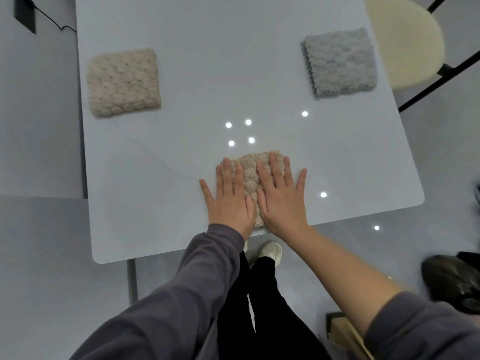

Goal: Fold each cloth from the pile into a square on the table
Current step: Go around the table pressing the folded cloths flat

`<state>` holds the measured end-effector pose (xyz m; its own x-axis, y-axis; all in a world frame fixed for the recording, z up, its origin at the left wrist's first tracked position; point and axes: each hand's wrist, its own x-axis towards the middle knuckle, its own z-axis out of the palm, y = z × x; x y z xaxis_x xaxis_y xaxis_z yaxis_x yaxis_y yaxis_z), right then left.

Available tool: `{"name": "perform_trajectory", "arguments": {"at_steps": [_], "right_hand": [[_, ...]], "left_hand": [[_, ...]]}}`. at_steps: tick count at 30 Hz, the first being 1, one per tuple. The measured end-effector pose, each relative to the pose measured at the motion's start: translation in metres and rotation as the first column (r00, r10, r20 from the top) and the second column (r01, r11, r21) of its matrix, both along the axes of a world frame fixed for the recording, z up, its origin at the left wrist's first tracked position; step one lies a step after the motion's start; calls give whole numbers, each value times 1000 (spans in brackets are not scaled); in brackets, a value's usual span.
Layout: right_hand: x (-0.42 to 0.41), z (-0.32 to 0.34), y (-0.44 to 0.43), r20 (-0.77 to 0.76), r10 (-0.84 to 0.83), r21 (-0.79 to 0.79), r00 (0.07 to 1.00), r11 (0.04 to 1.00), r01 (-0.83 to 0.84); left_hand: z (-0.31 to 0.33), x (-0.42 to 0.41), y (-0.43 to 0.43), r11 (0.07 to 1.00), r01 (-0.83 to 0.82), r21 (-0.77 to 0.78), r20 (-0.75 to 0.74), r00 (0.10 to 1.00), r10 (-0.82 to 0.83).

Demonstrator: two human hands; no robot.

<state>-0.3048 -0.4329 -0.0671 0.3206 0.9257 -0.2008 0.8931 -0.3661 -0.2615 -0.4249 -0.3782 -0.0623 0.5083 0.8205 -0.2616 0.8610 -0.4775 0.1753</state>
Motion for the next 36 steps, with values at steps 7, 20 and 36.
{"name": "perform_trajectory", "arguments": {"at_steps": [7, 20, 36], "right_hand": [[25, 14, -10, -8, 166, 12, 986, 986, -166], [38, 17, -24, 188, 890, 188, 415, 382, -905], [41, -1, 8, 81, 964, 174, 253, 236, -956]], "left_hand": [[24, -16, 27, 985, 155, -73, 27, 988, -153], [23, 21, 128, 623, 781, 43, 52, 621, -782], [-10, 43, 144, 326, 942, 84, 84, 319, -944]]}}
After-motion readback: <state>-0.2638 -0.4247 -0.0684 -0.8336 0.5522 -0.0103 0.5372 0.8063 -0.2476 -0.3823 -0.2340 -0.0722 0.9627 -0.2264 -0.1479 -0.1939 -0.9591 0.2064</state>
